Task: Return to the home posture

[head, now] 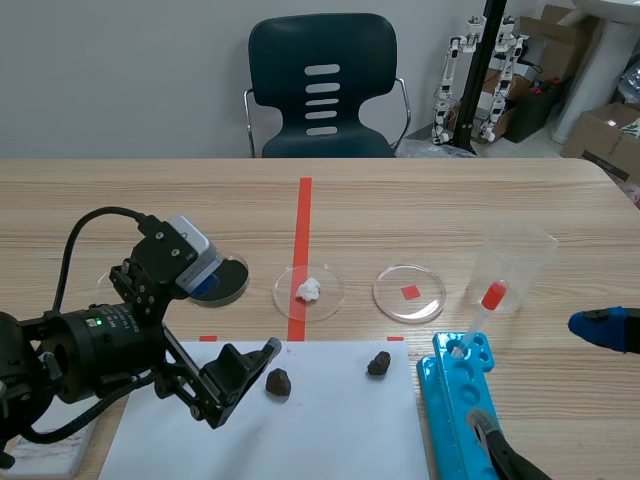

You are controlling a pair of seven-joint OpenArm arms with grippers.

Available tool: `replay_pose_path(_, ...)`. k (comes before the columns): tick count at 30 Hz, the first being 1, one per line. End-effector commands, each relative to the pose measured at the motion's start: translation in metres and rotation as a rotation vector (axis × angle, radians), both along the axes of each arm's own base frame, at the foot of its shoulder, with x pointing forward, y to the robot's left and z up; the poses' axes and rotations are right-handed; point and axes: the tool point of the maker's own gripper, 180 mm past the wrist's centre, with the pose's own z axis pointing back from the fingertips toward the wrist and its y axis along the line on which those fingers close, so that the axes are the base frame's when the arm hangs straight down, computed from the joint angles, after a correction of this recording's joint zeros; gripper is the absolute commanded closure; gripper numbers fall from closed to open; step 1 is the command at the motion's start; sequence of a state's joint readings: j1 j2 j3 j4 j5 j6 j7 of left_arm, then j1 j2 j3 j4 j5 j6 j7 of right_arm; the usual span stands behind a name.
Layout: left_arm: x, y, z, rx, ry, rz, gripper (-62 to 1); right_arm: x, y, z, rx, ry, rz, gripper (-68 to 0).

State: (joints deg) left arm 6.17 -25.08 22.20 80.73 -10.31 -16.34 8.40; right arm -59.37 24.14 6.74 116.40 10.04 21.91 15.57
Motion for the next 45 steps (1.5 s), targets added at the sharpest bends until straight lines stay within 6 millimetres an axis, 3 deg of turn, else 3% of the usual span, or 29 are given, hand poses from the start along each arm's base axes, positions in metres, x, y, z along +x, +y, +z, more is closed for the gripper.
replay_pose_path(1, 0.002, -0.004, 0.005, -0.020, -0.015, -0.003, -62.3, 0.004, 0.000, 0.006, 0.013, -0.023, -0.004, -64.7)
replay_pose_path(39, -0.001, 0.001, 0.004, -0.015, -0.013, -0.005, -62.3, 0.004, 0.000, 0.006, 0.013, -0.023, -0.004, -64.7)
replay_pose_path(45, -0.009, 0.002, 0.022, -0.139, -0.090, -0.016, -62.3, 0.004, 0.000, 0.006, 0.013, -0.023, -0.004, -64.7)
